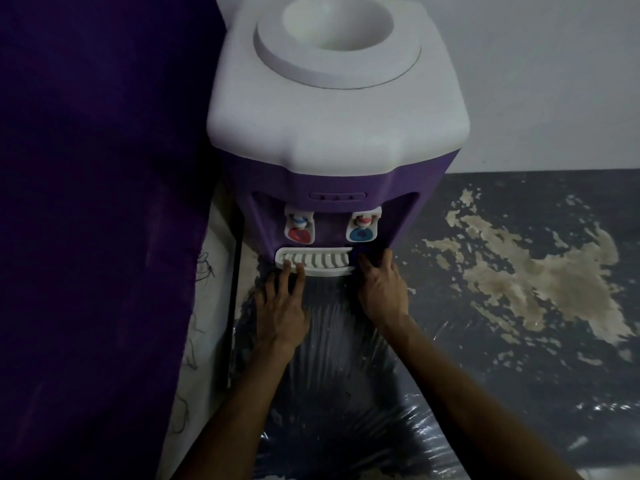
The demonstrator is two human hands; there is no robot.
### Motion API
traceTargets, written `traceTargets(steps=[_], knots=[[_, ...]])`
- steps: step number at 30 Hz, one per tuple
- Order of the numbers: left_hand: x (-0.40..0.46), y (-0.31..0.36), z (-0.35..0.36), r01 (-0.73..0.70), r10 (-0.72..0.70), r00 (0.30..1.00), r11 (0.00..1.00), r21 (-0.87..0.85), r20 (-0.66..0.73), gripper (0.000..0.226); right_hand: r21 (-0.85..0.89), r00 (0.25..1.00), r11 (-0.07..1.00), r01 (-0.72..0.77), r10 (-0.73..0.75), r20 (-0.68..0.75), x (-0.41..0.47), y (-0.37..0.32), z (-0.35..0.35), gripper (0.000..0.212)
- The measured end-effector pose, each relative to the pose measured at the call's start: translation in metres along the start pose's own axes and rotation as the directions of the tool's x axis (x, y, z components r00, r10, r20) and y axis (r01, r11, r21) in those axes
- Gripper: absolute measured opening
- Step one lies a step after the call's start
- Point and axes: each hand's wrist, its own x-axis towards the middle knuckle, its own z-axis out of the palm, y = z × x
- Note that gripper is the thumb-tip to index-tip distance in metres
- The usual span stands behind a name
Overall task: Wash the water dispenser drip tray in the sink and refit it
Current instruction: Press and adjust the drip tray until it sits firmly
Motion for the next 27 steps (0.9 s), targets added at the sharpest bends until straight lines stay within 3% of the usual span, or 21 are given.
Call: traceTargets(steps=[4,8,11,16,22,24,27], knots=[[0.001,0.004,-0.004,0.013,-0.013,1.0,1.0,0.013,0.024,0.083,0.058,0.994,0.994,0.097,-0.1,0.042,0.002,0.01,-0.004,0.058],[0.0,0.008,-0.009,0.025,-0.026,0.999,0.999,0.028,0.041,0.08,0.258,0.992,0.958,0.127,-0.128,-0.015,-0.002,0.022,-0.007,0.047],[0.001,0.007,-0.01,0.027,-0.027,0.999,1.0,0.017,0.044,0.081,0.458,1.0,0.889,0.004,-0.015,0.02,-0.002,0.033,-0.011,0.035],[0.001,0.007,-0.008,0.03,-0.03,0.997,0.999,-0.011,0.068,0.083,0.62,0.961,0.747,-0.241,0.274,0.043,-0.011,0.031,-0.018,0.031],[0.006,0.006,-0.008,0.121,-0.107,0.992,0.958,-0.262,0.064,0.072,0.684,0.833,0.593,-0.425,0.551,0.04,-0.019,0.034,-0.025,0.033],[0.007,0.006,-0.007,0.188,-0.191,0.981,0.894,-0.406,0.031,0.069,0.646,0.826,0.609,-0.46,0.56,0.06,-0.017,0.036,-0.029,0.04],[0.01,0.007,-0.003,0.282,-0.303,0.951,0.79,-0.543,0.054,0.068,0.577,0.876,0.699,-0.422,0.478,0.061,-0.012,0.036,-0.031,0.052]])
